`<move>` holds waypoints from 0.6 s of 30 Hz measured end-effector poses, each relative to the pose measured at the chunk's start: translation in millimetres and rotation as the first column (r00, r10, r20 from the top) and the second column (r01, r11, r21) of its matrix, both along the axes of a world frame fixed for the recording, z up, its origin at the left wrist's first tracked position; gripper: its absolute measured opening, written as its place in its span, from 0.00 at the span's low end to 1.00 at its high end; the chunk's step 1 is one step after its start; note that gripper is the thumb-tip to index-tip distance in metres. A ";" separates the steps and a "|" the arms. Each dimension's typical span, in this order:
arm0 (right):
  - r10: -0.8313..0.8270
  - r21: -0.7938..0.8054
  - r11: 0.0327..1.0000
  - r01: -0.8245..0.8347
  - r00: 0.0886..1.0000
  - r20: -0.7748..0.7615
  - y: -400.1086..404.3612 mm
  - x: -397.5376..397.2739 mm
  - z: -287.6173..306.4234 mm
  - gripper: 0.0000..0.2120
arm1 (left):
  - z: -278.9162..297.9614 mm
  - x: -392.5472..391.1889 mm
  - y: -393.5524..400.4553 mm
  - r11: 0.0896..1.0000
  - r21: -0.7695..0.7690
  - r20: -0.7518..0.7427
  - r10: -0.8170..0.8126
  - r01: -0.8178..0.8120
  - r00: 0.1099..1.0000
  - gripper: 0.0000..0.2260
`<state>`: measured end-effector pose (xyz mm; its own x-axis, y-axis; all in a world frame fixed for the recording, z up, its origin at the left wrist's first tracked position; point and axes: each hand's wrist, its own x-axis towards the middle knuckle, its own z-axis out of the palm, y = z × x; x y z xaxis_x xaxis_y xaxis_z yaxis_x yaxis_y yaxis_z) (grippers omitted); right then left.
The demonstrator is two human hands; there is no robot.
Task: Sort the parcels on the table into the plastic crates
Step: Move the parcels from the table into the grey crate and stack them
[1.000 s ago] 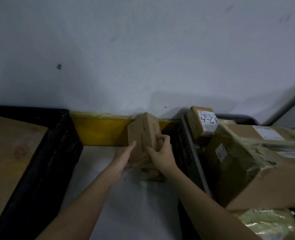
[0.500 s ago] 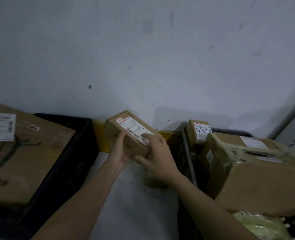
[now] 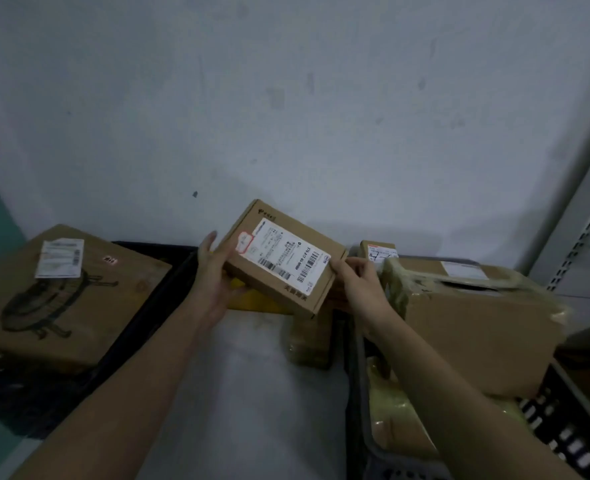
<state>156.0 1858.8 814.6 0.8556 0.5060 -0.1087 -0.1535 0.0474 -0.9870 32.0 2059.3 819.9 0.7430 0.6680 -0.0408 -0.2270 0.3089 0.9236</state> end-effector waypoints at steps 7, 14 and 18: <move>0.036 -0.036 0.999 -0.034 0.999 0.041 -82.4 -12.6 11.2 0.24 | 13.8 -2.3 -88.5 0.994 0.110 -0.073 0.002 0.006 0.997 0.15; -0.028 -0.098 0.995 0.032 0.999 0.038 -207.9 -10.6 -3.3 0.22 | -10.8 3.9 -180.3 0.942 0.247 -0.343 -0.133 0.226 0.930 0.17; 0.012 -0.179 0.983 -0.032 0.993 -0.114 -274.9 -4.2 -21.4 0.17 | -33.8 6.0 -215.5 0.887 0.277 -0.355 -0.264 0.370 0.897 0.18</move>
